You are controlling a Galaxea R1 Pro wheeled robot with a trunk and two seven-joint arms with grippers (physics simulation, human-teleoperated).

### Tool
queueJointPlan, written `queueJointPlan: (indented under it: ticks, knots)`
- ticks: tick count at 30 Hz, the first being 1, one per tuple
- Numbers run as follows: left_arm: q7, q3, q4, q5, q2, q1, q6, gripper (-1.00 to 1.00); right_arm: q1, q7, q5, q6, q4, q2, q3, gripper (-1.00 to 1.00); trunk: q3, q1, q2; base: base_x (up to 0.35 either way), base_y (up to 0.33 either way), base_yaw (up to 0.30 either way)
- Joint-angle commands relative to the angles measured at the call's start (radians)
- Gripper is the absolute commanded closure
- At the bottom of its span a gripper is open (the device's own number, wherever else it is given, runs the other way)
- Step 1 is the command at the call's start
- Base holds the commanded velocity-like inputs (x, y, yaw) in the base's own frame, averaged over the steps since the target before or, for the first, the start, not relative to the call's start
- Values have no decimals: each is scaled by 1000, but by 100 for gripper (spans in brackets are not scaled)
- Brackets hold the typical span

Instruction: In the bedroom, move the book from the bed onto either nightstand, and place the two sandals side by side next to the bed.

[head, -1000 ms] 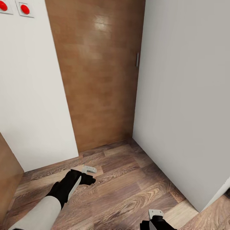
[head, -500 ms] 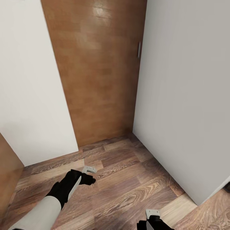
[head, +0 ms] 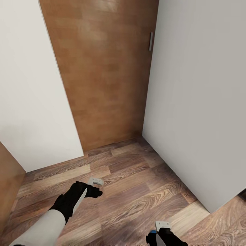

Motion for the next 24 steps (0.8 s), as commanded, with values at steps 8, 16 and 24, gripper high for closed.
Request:
queueJointPlan:
  ticks: [8,16,24]
  knots:
    - [-3,-2,-2,-3,0,1,5,-100,-19,-3,-1,5,-2,0,-7,-100,-32,3,-2,0,0,0]
    - [-4,-2,-2,-3,0,1,5,-100,-43,-3,-3,6,-1,1,-7,-100,-36,4,-3,0,0,0]
    - [-4,-2,-2,-3,0,1,4,-100,-62,-3,-3,19,-2,1,-7,-100,-36,4,-3,0,0,0]
